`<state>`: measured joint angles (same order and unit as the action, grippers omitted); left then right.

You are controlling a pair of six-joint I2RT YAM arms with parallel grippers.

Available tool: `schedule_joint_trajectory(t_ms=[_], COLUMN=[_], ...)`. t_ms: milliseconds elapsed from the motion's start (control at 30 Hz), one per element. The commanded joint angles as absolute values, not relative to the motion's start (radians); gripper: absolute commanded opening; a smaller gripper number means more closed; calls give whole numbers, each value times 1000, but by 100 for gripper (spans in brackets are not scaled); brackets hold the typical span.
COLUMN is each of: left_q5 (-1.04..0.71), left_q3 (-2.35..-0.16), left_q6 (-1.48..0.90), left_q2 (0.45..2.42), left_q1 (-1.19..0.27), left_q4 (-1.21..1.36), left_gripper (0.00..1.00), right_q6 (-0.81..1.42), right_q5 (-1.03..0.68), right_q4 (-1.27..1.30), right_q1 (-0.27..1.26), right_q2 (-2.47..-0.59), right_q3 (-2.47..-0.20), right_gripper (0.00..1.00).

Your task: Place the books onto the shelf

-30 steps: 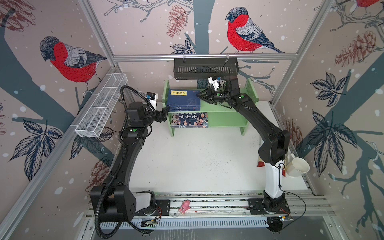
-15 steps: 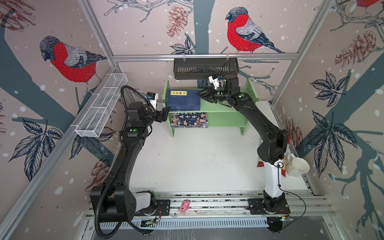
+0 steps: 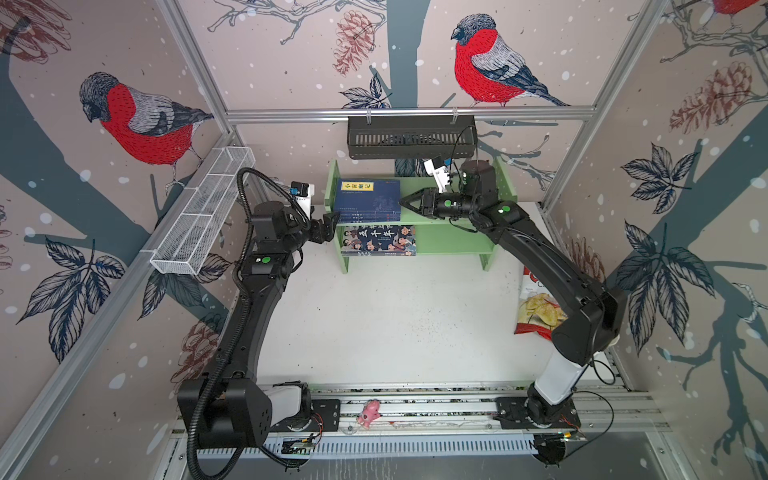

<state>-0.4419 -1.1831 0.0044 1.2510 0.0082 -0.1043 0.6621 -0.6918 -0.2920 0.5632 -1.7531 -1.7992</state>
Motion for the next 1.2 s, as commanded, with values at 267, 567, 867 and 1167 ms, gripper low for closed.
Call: schedule_joint_trajectory(t_ms=[267,567,867,1167], left_q5=[-439,-448,-448,-415], left_q3=[-1188,-1134,-1132,-1118], left_q6=[4,19,11,41], left_q2=[1233,1236,1247,1262], left_q1=[7,8,0,-7], left_q4=[-117,-83,-58,-48], left_gripper=[80,80,80,79], right_q6=[545,532,532,564], right_q5=[-604,-562,-580,-640], right_q4=[-375,-451,-466,-404], right_q1=[628,617,604,611], right_q2=[-1788,-1863,-1885,-1826], right_q3=[-1815,-1920,-1951,-1923], right_gripper=[30,30,30,32])
